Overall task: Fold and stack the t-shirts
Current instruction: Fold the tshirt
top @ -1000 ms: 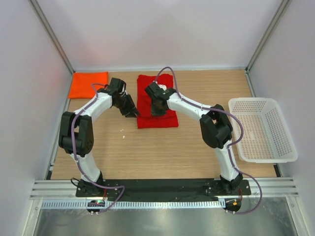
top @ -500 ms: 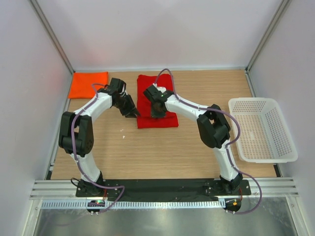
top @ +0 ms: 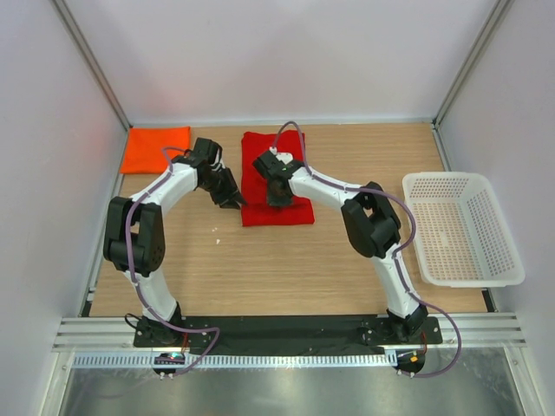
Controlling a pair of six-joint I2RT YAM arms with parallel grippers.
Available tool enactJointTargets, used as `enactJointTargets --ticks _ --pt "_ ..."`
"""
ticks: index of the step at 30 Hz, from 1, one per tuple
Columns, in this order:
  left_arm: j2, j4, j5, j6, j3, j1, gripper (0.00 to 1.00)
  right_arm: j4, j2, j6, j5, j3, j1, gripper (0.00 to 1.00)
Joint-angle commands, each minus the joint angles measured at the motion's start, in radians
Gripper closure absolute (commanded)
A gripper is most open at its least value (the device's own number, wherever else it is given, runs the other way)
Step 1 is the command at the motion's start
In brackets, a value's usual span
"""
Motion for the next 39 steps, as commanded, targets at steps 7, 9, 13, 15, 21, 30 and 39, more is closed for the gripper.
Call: enactJointTargets --ticks 7,9,13,15,21,30,39 --pt "-0.053 -0.023 0.001 0.023 0.018 0.001 0.71 0.148 0.112 -0.138 0.09 0.214 -0.074 0.71" --pt "-0.055 -0.021 0.0 0.022 0.016 0.0 0.72 0.154 0.142 -0.189 0.09 0.303 -0.085 0.68" --pt "-0.058 -0.014 0.003 0.019 0.011 0.001 0.71 0.238 0.171 -0.263 0.082 0.397 -0.097 0.62" --pt "-0.056 -0.012 0.001 0.011 0.013 0.0 0.71 0.277 0.235 -0.293 0.071 0.476 -0.116 0.6" --pt "-0.041 -0.005 0.013 -0.003 0.057 0.001 0.69 0.25 0.37 -0.303 -0.008 0.803 -0.165 0.56" --pt "0.14 0.1 0.072 -0.032 0.243 -0.003 0.66 0.139 0.092 -0.269 -0.117 0.457 -0.212 0.53" --pt "0.333 0.083 0.047 -0.054 0.39 -0.056 0.69 0.104 0.023 -0.333 -0.284 0.2 -0.274 0.51"
